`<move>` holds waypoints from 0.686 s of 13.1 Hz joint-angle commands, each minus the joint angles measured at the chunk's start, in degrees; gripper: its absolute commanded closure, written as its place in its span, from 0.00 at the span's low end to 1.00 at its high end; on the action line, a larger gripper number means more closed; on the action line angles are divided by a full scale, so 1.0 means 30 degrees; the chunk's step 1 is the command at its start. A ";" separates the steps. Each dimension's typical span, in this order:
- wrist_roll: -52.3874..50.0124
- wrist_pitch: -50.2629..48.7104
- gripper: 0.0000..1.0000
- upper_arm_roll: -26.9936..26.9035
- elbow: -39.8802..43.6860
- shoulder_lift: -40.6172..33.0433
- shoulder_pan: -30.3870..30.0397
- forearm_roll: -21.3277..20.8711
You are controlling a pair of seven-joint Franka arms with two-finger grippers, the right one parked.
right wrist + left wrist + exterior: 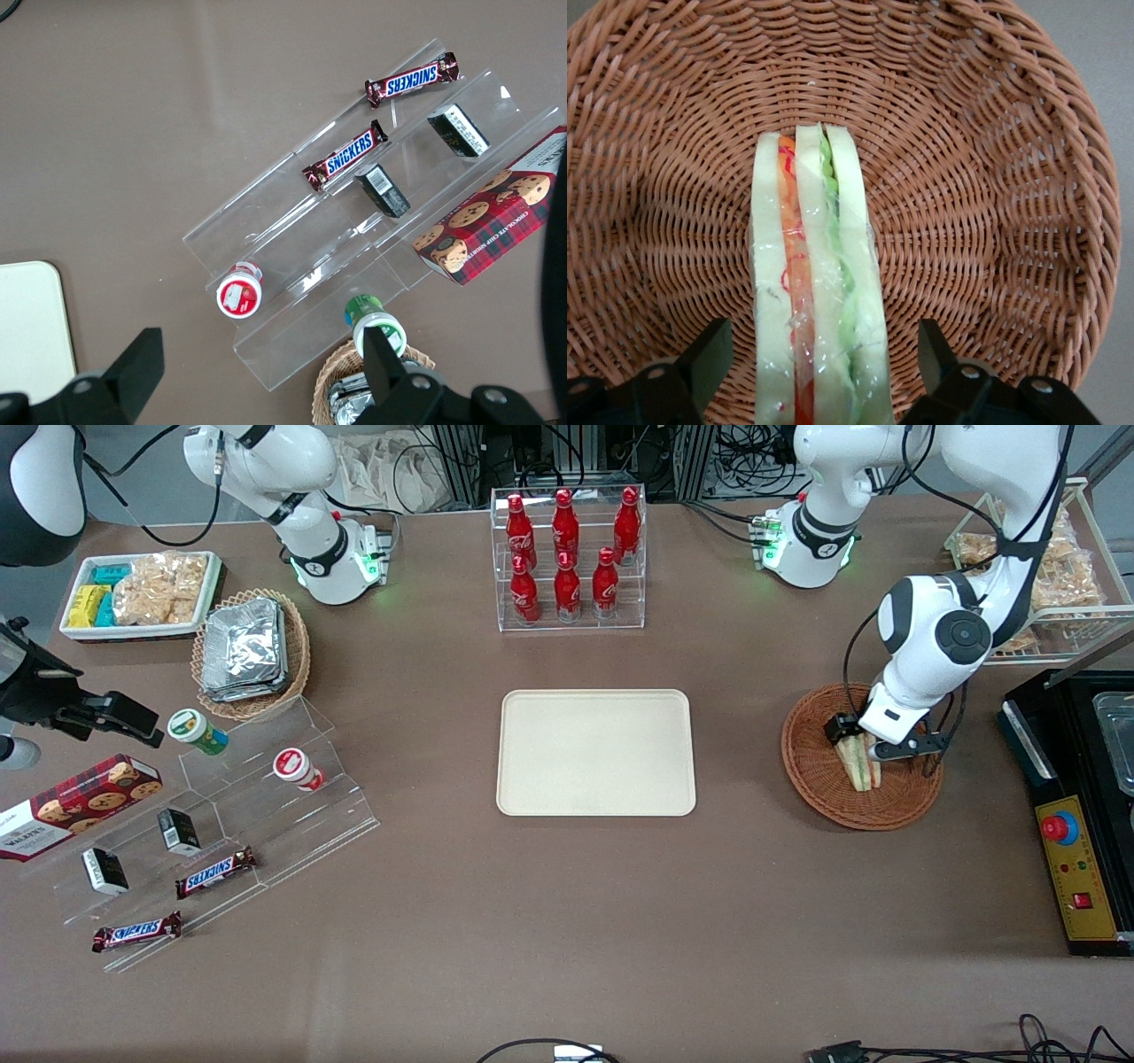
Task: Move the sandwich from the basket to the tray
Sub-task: 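Lower the open left gripper around the sandwich and close it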
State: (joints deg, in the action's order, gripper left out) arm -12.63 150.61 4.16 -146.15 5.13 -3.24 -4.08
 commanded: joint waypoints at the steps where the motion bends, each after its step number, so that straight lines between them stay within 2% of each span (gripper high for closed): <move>1: 0.0224 0.0509 0.99 0.0077 -0.0237 -0.0157 -0.0122 -0.0251; 7: 0.0254 0.0335 1.00 0.0078 -0.0208 -0.0274 -0.0122 -0.0222; 9: 0.0224 -0.0916 1.00 0.0078 0.0112 -0.1205 -0.0122 -0.0222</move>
State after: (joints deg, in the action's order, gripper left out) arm -12.36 150.69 4.16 -146.05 4.84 -3.24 -4.12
